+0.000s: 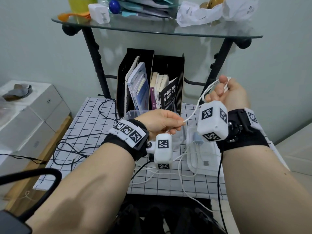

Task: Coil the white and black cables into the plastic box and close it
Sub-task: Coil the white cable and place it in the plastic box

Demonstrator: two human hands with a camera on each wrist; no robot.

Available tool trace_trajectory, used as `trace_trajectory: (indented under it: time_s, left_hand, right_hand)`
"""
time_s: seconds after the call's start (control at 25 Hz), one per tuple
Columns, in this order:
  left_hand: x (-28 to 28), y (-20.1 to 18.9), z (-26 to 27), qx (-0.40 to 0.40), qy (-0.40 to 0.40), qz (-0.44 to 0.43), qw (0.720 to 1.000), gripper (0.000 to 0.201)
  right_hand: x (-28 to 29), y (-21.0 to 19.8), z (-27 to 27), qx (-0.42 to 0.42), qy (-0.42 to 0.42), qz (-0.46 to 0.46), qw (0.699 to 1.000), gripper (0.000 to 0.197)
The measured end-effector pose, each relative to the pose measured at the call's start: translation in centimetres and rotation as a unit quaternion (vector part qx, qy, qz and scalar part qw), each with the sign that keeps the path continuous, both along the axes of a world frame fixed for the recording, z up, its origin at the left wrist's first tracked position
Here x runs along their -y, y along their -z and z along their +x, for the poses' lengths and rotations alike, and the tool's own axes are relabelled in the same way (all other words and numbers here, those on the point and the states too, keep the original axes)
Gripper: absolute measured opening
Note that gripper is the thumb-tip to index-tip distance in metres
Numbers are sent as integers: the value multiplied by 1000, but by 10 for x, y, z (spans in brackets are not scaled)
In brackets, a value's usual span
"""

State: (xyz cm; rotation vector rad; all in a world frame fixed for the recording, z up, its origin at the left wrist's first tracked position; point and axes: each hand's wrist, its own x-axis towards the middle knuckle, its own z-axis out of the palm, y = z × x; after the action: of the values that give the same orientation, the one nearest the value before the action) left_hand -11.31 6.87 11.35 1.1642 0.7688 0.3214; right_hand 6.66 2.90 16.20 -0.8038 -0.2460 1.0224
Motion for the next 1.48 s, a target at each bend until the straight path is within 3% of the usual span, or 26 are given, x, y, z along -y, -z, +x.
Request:
trace_trajectory:
  time_s: [0.2,0.4,0.64,0.8,0.96,1.12,1.28,1.48]
  left_hand:
    - [2,-8,2,21,32,14,999,11]
    - [3,-20,3,28,14,32,999,11]
    - [2,-26,-1,24,-5,49,998,13]
    - [-4,-31,-4,0,-41,53,998,12]
    - [-4,-38,-8,-9,-38,94,995,12]
    - [-13,-39,-13,-2,-96,105,990,18]
    - [-16,-33,-7,33,-159,94,982,15]
    - [-18,-36,-5,86,-177,53,979,11]
  right_hand:
    - [-5,9,-12,83,-50,-40,995,17]
    - [-3,15,-27,215,-114,-122,962,18]
    - [-6,15,-36,361,-228,-193,884,24]
    - [-3,11,-46,381,-304,-291,824,25]
    - [0,8,-43,366,-292,-276,839,22]
    - [4,9,-41,377,-339,-248,826,53]
    - [6,7,-42,364,-351,-213,836,41]
    - [5,10,-41,268,-363,-151,879,40]
